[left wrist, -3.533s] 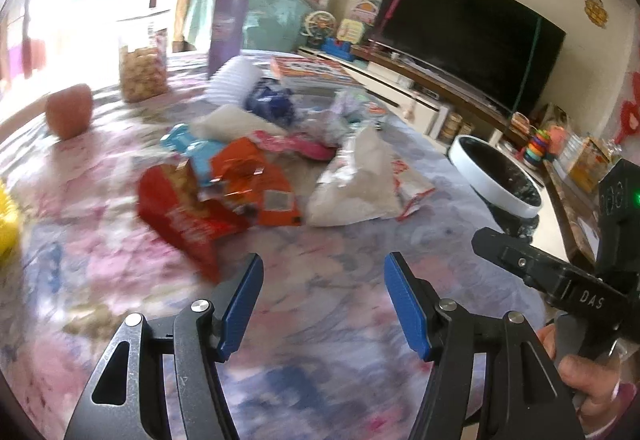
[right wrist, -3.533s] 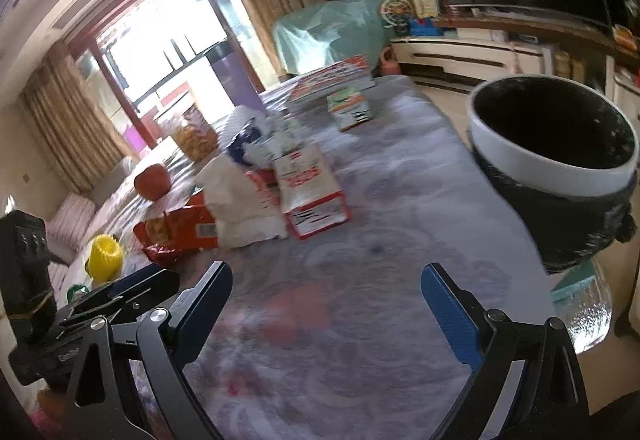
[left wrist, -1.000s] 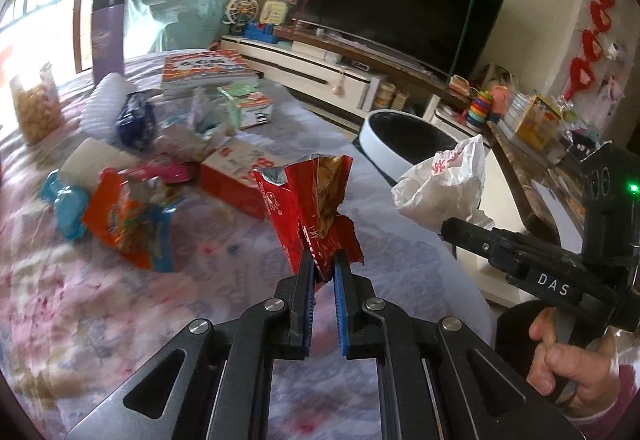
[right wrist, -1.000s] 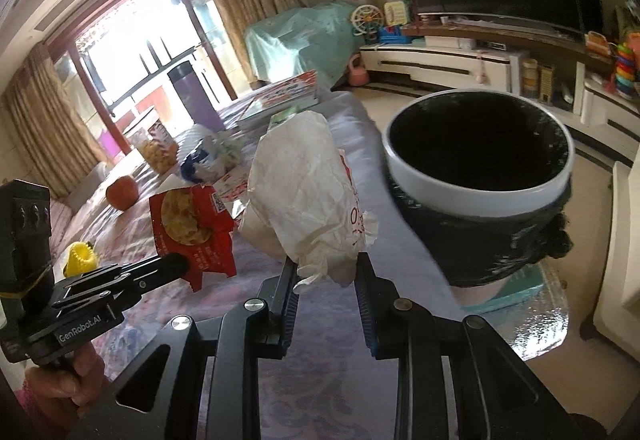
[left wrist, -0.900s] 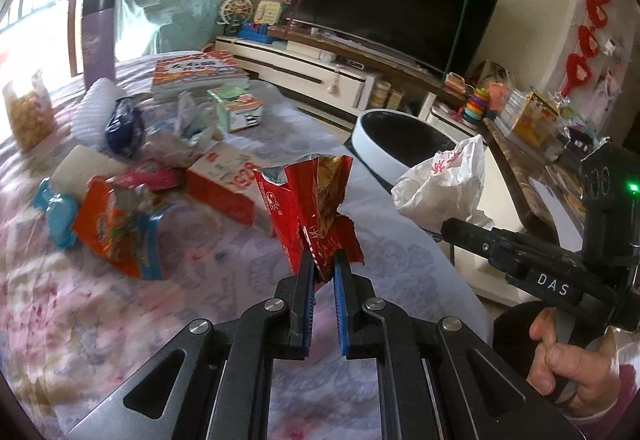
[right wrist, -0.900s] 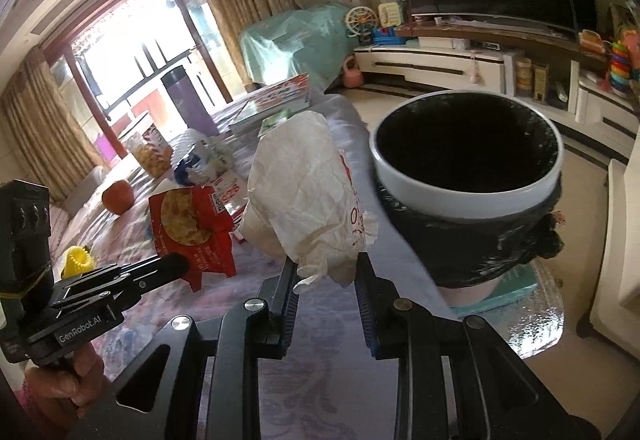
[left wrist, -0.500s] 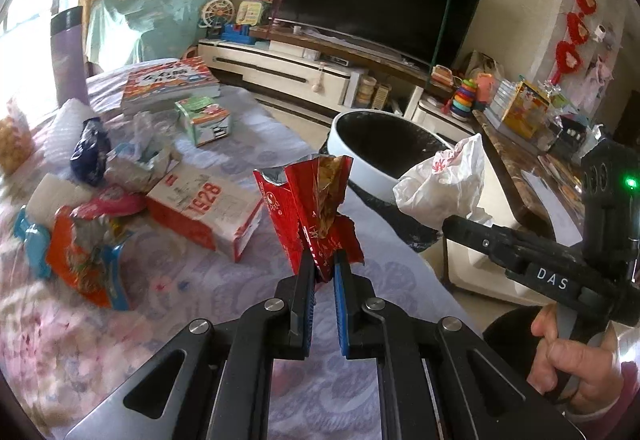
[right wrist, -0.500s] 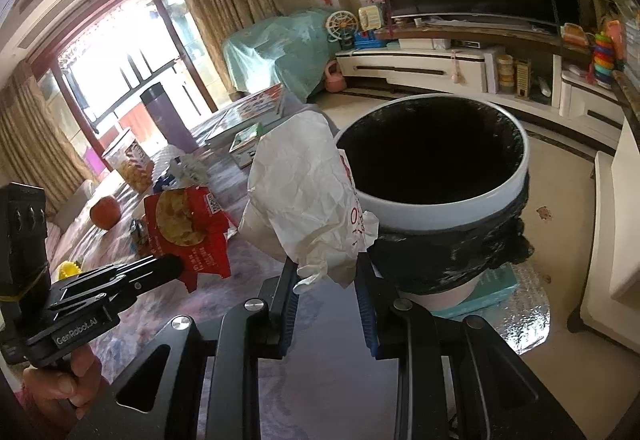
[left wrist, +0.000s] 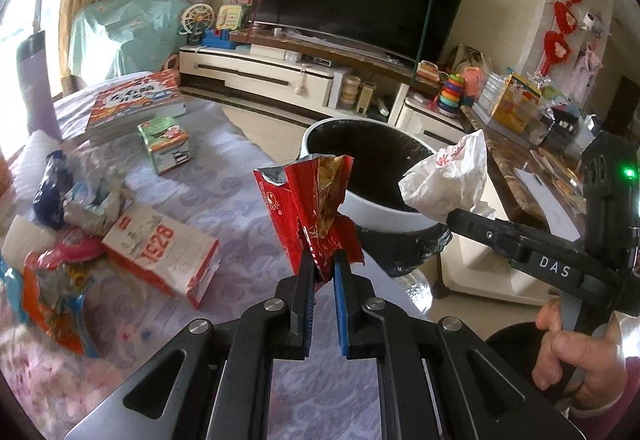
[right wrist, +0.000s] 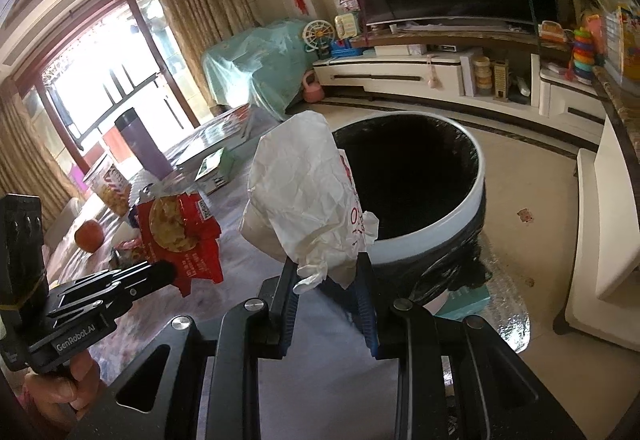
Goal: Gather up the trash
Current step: 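Carry the red chip bag and white plastic bag over the trash bin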
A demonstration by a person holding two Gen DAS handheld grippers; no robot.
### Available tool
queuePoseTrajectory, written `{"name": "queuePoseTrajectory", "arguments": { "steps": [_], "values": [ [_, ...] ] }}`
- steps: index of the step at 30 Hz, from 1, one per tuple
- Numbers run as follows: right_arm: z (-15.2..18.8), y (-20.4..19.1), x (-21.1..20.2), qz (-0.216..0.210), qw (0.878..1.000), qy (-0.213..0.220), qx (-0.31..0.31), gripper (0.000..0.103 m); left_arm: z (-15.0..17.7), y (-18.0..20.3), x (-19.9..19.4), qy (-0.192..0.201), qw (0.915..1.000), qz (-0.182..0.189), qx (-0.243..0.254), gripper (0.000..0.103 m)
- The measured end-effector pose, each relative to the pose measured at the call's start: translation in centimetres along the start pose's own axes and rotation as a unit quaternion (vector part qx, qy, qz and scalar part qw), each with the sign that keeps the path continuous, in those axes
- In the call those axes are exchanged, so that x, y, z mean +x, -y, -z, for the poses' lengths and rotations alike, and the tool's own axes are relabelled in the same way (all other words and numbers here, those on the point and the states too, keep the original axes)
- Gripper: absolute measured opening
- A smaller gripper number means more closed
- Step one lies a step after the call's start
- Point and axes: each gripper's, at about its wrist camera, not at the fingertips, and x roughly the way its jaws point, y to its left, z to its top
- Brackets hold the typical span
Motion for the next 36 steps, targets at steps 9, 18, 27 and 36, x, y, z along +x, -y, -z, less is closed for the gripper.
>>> {"name": "queuePoseTrajectory", "arguments": {
  "steps": [9, 18, 27, 36],
  "values": [
    [-1.4, 1.5, 0.7, 0.012, 1.0, 0.0, 0.011, 0.027, -1.9, 1.4, 1.8, 0.004, 0.9998, 0.004, 0.02, 0.008],
    [-2.6, 2.8, 1.6, 0.023, 1.0, -0.007, 0.016, 0.027, -4.0, 2.5, 4.8, -0.003, 0.9993, 0.01, 0.037, 0.008],
    [-3.8, 4.2, 2.7, 0.034, 0.999, -0.018, 0.016, 0.027, -6.1, 3.4, 7.5, -0.009, 0.9986, 0.01, 0.051, 0.008],
    [-4.8, 5.3, 3.5, 0.042, 0.998, -0.031, 0.021, 0.027, -7.2, 3.8, 9.6, -0.025, 0.9982, 0.011, 0.054, 0.009]
  ]
}}
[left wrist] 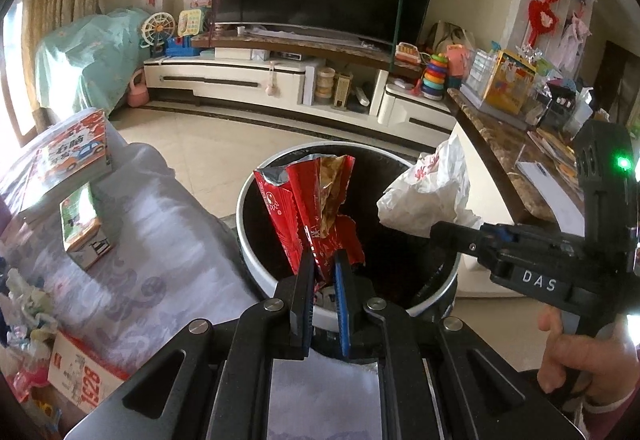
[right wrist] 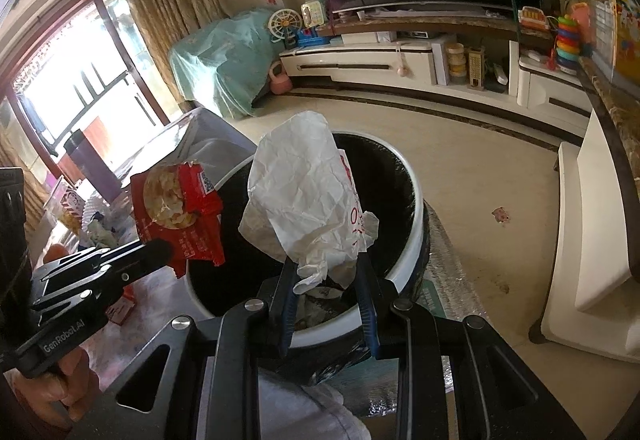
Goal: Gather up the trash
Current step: 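Carry the red chip bag and white plastic bag over the trash bin, then open both tools to drop the bags into the bin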
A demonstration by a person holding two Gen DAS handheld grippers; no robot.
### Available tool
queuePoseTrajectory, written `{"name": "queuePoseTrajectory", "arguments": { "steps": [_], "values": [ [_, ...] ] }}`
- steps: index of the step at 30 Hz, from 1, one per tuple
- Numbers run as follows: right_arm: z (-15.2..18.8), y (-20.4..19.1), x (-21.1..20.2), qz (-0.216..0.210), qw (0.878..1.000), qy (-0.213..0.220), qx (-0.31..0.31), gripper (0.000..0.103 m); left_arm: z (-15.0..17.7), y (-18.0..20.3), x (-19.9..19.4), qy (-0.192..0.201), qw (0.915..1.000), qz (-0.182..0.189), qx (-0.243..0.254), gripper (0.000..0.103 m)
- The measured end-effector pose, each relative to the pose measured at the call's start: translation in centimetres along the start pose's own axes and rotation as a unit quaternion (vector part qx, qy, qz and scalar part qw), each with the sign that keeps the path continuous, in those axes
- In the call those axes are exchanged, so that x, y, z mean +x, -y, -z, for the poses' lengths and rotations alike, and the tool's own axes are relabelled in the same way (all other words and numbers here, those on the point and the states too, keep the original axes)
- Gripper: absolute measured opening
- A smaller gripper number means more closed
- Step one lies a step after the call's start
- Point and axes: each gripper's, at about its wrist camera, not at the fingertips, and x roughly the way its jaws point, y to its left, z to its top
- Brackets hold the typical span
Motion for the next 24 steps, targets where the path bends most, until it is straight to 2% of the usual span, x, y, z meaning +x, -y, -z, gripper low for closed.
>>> {"name": "queuePoseTrajectory", "arguments": {
  "steps": [7, 12, 13, 20, 22, 24],
  "values": [
    [-1.1, 0.5, 0.5, 0.007, 1.0, -0.004, 0.001, 0.031, -1.2, 0.4, 1.1, -0.01, 0.9999, 0.0, -0.001, 0.012],
    [-1.2, 0.3, 0.3, 0.007, 1.0, -0.001, 0.003, 0.044, -1.6, 0.6, 1.2, -0.011, 0.9999, -0.005, -0.002, 0.029],
    [-1.2, 0.4, 0.2, 0.006, 1.0, 0.001, 0.004, 0.047, -1.5, 0.6, 1.2, -0.009, 0.9999, -0.007, -0.003, 0.03],
    [-0.9, 1.0, -0.5, 0.005, 1.0, 0.013, 0.019, 0.051, -0.1, 0.1, 0.2, -0.005, 0.9998, -0.01, -0.019, 0.038],
    [-0.6, 1.0, -0.8, 0.001, 1.0, 0.018, 0.023, 0.059, 0.8, -0.3, -0.6, 0.0, 0.9994, -0.015, -0.031, 0.048],
    [-0.5, 0.7, -1.2, -0.002, 0.999, 0.024, 0.025, 0.077, 1.7, -0.5, -1.4, 0.006, 0.9989, -0.023, -0.04, 0.049]
  ]
}}
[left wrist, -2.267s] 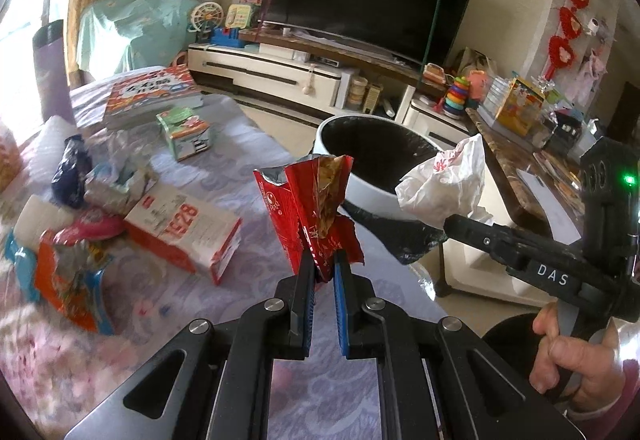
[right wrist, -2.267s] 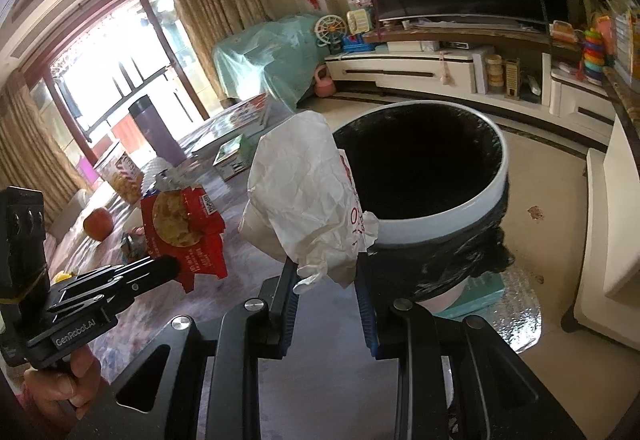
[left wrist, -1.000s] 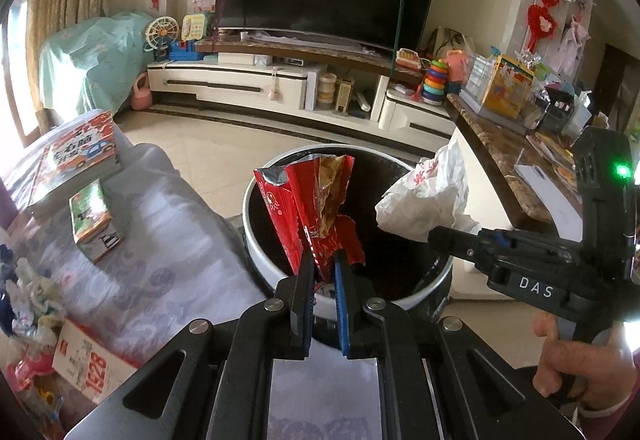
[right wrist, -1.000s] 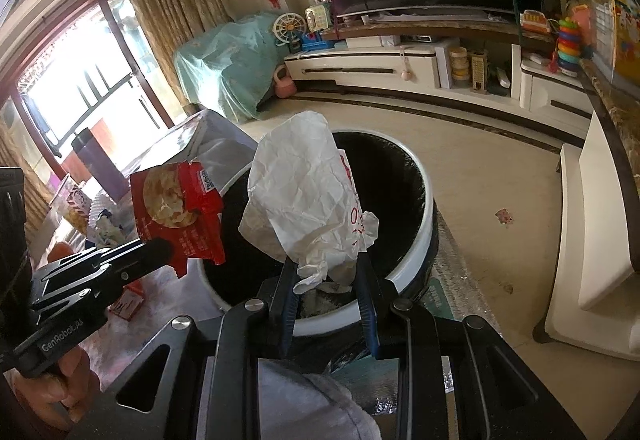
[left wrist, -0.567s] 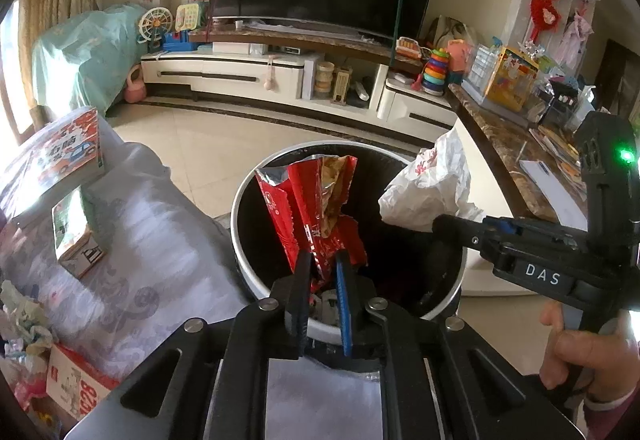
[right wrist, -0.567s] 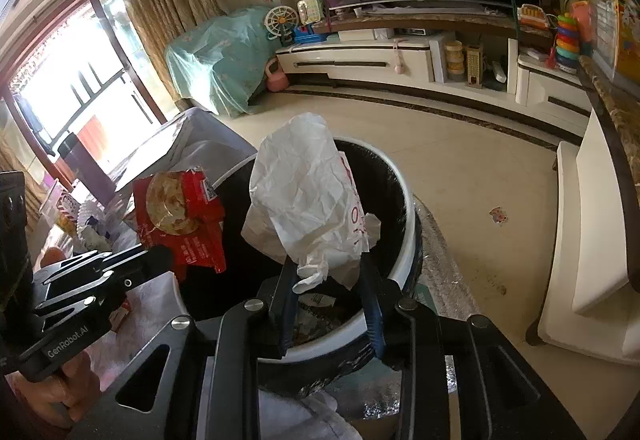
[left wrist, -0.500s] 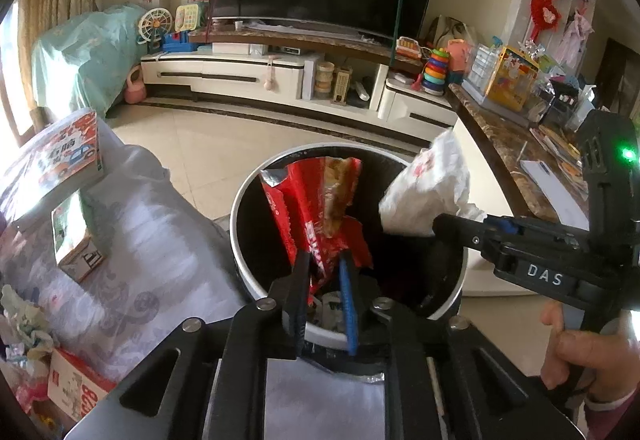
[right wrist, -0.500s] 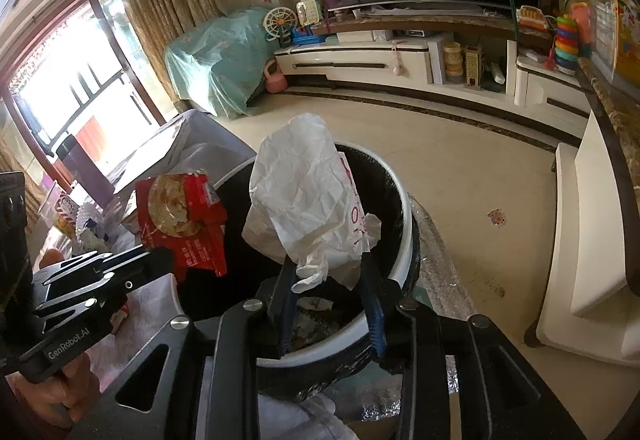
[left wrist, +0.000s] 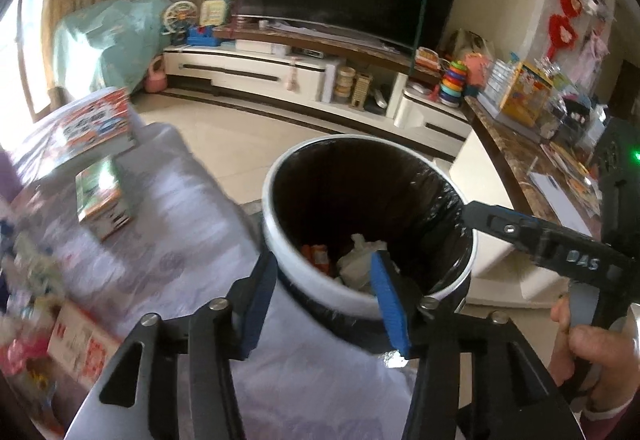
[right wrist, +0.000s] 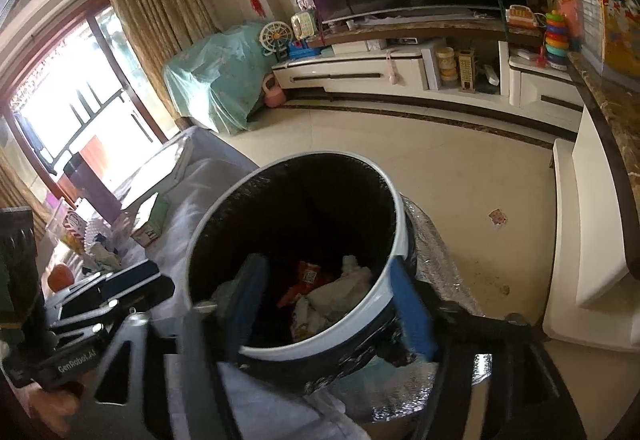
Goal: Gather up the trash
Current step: 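Open both tools to drop the bags into the bin, then move both open tools back toward the remaining trash on the table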
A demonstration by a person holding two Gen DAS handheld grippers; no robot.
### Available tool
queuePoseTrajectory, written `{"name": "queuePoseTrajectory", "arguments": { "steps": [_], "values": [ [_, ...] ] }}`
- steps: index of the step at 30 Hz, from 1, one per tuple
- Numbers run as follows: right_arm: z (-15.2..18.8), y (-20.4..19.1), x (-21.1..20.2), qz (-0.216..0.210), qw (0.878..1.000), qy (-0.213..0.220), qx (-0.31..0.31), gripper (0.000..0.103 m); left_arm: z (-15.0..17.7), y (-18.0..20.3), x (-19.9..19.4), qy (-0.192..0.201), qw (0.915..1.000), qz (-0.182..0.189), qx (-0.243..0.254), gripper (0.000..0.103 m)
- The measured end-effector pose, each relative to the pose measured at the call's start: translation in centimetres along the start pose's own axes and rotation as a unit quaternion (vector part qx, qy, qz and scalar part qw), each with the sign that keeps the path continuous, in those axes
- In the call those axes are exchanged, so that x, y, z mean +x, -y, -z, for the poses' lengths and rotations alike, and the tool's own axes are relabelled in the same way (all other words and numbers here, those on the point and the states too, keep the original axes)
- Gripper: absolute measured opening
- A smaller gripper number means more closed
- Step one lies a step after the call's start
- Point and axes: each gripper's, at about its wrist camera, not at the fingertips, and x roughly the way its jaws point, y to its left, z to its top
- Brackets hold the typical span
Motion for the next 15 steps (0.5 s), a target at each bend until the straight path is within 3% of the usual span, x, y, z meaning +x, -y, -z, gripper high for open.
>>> {"name": "queuePoseTrajectory", "arguments": {
  "steps": [1, 4, 15],
  "values": [
    [0.2, -0.3, -0.3, -0.003, 1.0, 0.004, 0.001, 0.085, 0.5, -0.1, -0.5, 0.004, 1.0, -0.003, -0.002, 0.049],
    [0.6, -1.3, -0.9, -0.011, 1.0, 0.012, -0.001, 0.091, 2.1, -0.7, -1.9, 0.013, 0.9998, -0.007, -0.014, 0.053],
    [3.6, -5.4, -1.9, -0.058, 0.998, 0.007, -0.013, 0.095, 8.4, -2.4, -7.6, 0.03, 0.9973, -0.034, -0.059, 0.056]
  ]
}}
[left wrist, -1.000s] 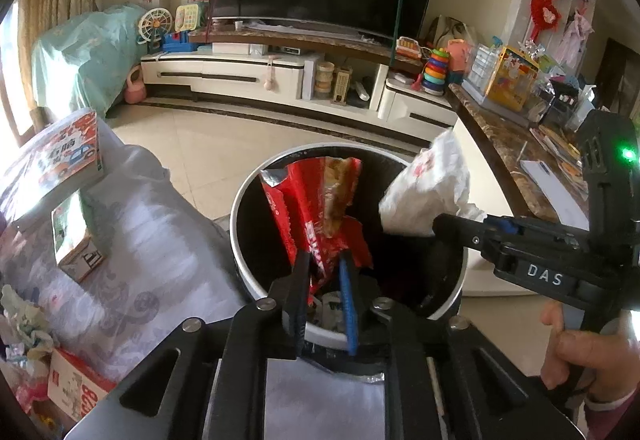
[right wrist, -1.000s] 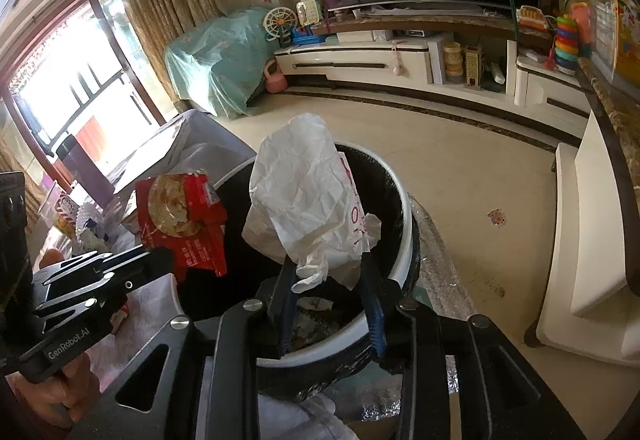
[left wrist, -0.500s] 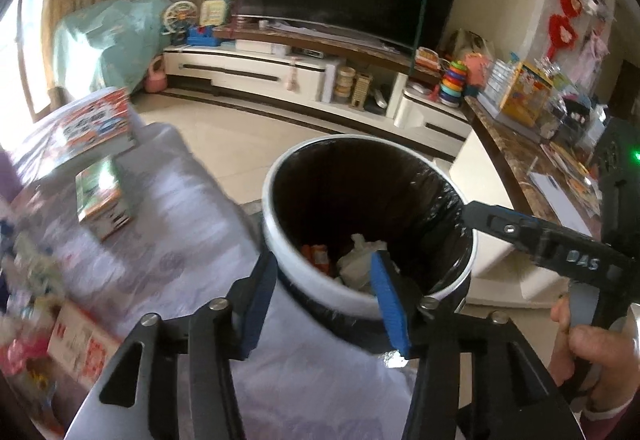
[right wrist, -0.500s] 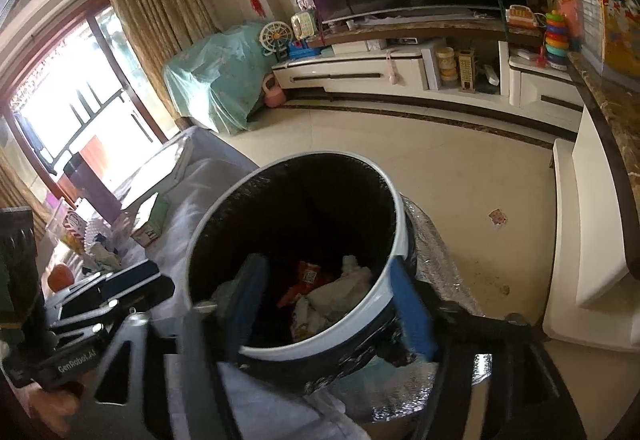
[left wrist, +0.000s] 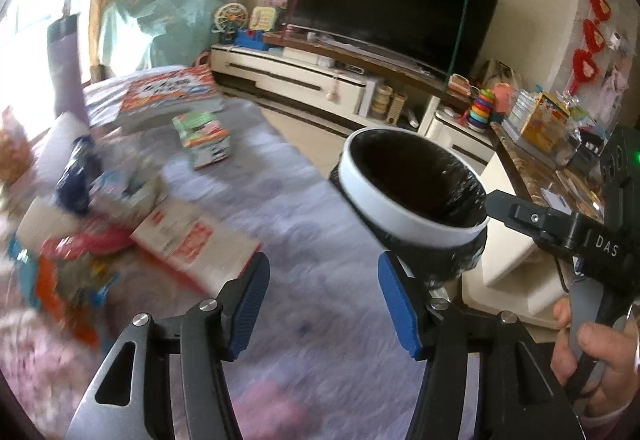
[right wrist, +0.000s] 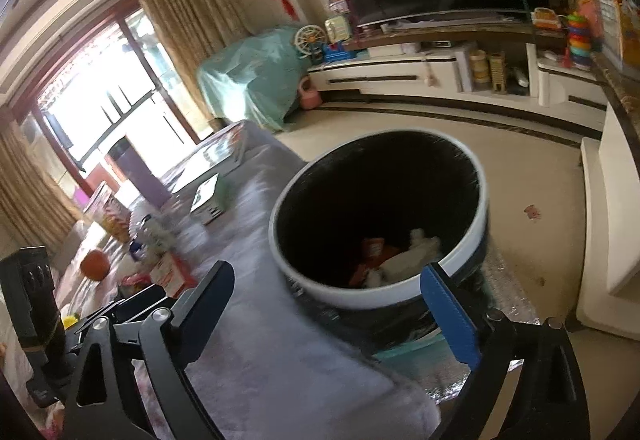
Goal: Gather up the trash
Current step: 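Move both open tools back toward the remaining trash on the table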
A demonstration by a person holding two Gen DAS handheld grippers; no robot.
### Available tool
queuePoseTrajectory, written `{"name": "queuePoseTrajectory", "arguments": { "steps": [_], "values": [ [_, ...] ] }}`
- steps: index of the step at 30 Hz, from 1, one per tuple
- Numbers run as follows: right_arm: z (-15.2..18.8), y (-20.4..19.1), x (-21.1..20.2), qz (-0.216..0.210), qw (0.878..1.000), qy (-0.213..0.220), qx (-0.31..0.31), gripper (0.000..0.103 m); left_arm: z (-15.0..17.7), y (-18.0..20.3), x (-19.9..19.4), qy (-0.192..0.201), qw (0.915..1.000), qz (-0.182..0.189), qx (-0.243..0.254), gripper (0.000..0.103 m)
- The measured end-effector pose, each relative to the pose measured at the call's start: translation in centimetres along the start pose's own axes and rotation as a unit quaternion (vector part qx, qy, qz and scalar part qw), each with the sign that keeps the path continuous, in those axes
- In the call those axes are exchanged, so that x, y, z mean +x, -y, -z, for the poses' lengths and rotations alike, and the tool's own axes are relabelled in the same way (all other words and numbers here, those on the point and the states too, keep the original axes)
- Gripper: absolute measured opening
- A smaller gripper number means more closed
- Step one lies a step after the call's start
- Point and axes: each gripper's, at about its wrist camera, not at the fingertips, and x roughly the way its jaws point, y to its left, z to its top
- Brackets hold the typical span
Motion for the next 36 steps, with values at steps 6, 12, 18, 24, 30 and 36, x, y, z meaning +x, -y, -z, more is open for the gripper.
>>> {"name": "queuePoseTrajectory", "arguments": {
  "steps": [6, 12, 18, 24, 30, 36],
  "values": [
    [1.6, -2.2, 0.3, -0.018, 1.0, -0.005, -0.014, 0.095, 2.1, -1.5, -2.2, -0.002, 0.9995, -0.014, -0.028, 0.056],
    [3.0, -4.3, 0.7, -0.035, 0.999, -0.011, -0.026, 0.095, 3.4, -3.0, -4.4, -0.003, 0.9986, -0.028, -0.045, 0.056],
    [3.8, -6.5, 1.5, -0.051, 0.998, -0.021, -0.044, 0.095, 4.0, -4.9, -6.5, -0.002, 0.9972, -0.043, -0.062, 0.056],
    [4.7, -8.4, 2.8, -0.067, 0.995, -0.039, -0.062, 0.095, 4.9, -6.8, -8.3, 0.0, 0.9947, -0.062, -0.082, 0.056],
    [5.5, -10.7, 4.3, -0.086, 0.991, -0.055, -0.089, 0.095, 5.8, -8.8, -9.3, -0.005, 0.9906, -0.084, -0.108, 0.056],
    [5.7, -12.5, 6.0, -0.104, 0.985, -0.069, -0.116, 0.095, 5.7, -10.1, -9.5, -0.009, 0.9879, -0.096, -0.121, 0.056]
  ]
}}
